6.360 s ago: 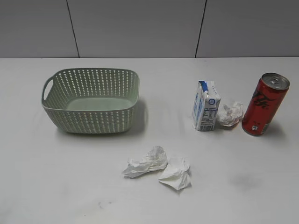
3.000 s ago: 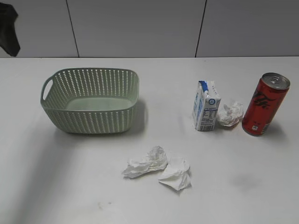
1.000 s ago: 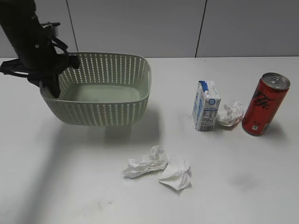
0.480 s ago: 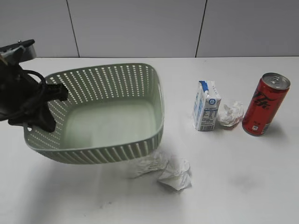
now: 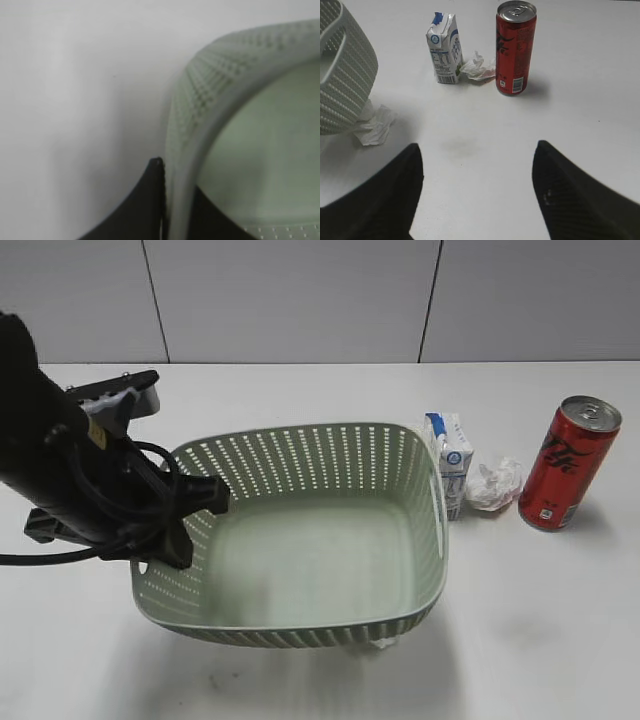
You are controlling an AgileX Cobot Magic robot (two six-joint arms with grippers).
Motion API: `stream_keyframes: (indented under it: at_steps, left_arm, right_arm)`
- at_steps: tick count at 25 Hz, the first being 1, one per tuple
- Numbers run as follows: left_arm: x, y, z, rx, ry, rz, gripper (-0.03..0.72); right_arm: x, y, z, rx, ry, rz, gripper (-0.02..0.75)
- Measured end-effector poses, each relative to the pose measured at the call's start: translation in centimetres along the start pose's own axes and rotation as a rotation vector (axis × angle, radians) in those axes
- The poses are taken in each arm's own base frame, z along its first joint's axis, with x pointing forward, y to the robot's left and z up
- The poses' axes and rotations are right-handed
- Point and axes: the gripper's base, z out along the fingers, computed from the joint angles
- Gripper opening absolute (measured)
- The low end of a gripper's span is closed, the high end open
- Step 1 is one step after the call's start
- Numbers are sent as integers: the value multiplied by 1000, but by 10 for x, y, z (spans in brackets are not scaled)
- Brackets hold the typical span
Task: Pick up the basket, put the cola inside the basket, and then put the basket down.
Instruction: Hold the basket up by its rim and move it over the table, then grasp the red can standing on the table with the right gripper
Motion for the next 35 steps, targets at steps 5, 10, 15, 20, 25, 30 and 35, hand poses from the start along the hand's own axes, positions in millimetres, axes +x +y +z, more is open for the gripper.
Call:
stream_keyframes:
  at_steps: [5,10,15,20,25,30,35]
  left_arm:
    - [3,8,19,-88,89,-14,0]
    - [1,6,17,-84,86,-17,0]
    - [-3,3,14,-74,72,-18,0]
    - [-4,3,13,-74,71,-17,0]
    - [-4,3,13,-76,71,-15,0]
    - [-4,3,13,-77,71,-14,0]
    - [-4,3,13,-78,75,-14,0]
  right_arm:
    - [-22,-3,2,39,13,48,534]
    - [-64,-9,17,94,100,70,620]
    - [-99,-14,57,105,257,88,666]
    - [-125,-23,125,116,453,105,669]
    - [-148,-33,203,122,582,116,666]
    - [-165,-41,264,123,627,124,666]
    - [-160,-47,308,122,715,133,666]
